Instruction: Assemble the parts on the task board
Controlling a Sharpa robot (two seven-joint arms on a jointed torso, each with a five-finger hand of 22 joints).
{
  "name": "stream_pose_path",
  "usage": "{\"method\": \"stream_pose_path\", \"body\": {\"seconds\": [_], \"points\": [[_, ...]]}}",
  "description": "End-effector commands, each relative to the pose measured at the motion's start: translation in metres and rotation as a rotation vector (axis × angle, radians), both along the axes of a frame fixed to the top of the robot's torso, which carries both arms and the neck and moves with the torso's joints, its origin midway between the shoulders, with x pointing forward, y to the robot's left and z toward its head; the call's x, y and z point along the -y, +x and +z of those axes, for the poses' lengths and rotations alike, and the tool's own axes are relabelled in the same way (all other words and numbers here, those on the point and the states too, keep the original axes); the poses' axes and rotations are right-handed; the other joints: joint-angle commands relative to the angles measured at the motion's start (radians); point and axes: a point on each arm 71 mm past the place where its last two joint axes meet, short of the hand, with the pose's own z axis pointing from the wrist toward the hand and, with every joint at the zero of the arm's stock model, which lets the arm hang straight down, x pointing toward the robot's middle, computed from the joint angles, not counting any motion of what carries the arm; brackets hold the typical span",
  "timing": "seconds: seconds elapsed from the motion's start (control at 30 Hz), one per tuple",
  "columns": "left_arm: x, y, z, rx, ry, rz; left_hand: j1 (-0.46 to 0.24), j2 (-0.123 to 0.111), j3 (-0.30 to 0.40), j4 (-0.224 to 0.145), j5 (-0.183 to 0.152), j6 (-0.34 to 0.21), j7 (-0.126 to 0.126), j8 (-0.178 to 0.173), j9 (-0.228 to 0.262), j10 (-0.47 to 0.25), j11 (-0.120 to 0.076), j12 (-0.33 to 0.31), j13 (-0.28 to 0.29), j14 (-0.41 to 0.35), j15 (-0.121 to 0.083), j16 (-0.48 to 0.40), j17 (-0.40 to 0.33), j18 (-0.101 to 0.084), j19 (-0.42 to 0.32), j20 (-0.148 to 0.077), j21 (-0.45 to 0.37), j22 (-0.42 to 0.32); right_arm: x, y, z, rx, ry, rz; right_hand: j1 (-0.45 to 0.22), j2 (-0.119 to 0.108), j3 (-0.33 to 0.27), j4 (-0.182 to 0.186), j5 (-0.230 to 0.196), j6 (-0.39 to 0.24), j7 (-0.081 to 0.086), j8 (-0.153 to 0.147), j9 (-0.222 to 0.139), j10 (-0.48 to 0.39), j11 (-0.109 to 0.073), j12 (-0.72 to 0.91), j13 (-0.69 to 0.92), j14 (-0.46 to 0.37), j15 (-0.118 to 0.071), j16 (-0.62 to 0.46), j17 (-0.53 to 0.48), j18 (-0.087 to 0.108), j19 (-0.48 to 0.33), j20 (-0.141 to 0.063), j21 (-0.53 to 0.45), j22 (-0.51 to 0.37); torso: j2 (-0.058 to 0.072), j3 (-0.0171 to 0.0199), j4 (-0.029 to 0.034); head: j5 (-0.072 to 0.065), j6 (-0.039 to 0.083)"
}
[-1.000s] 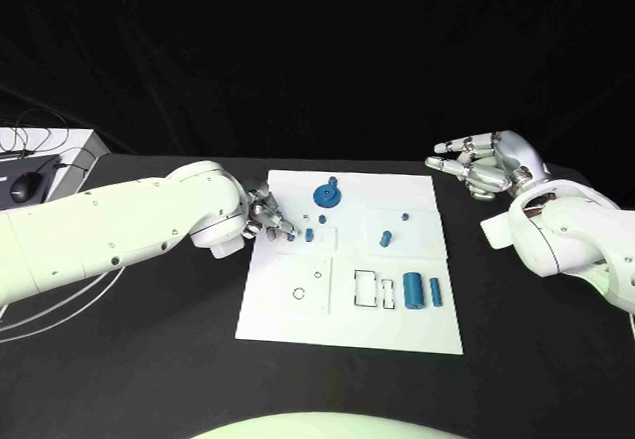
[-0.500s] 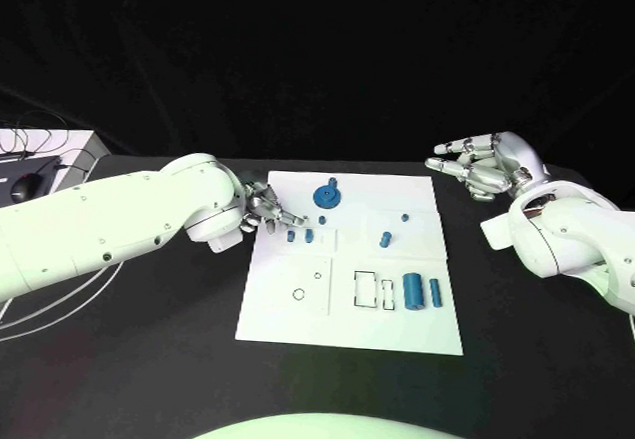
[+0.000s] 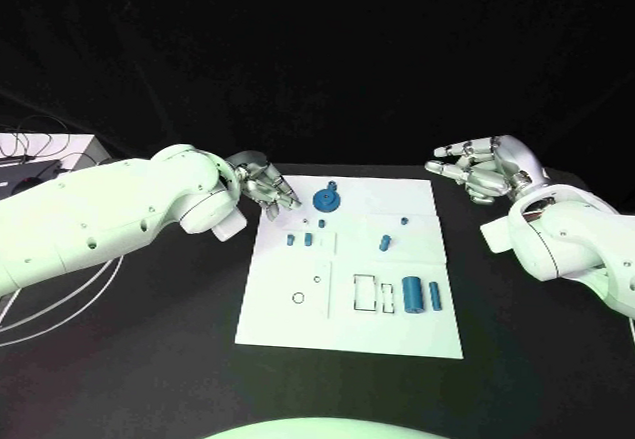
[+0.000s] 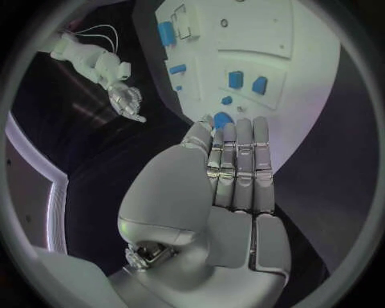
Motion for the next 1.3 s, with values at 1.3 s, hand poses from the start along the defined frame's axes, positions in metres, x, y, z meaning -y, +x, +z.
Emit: {"method": "stream_pose_path", "body": {"seconds": [1.3], "points": [[0.065,0.013,-0.022,0.542,0.388,-0.478,-0.005,-0.102,0.056,0.002,-0.003,0.023,-0.037,-0.010,-0.179,-0.058,0.044,-0.112,-0.040,-0.091,0.028,0.229,-0.114,0.041,-0.010,0.040,0.061,0.169,0.000,0.004,0.008,0.097,0.189,-0.035,0.063,0.049,0.037,-0.096,0.061,0.007,0.037,-0.004,-0.001,0.084,0.069,-0.804,-0.975,-0.389,0.095,-0.490,-0.715,0.053,-0.253,0.095,-1.140,-0.639,0.002,-0.0008,-0.0011,-0.005,0.040]]}}
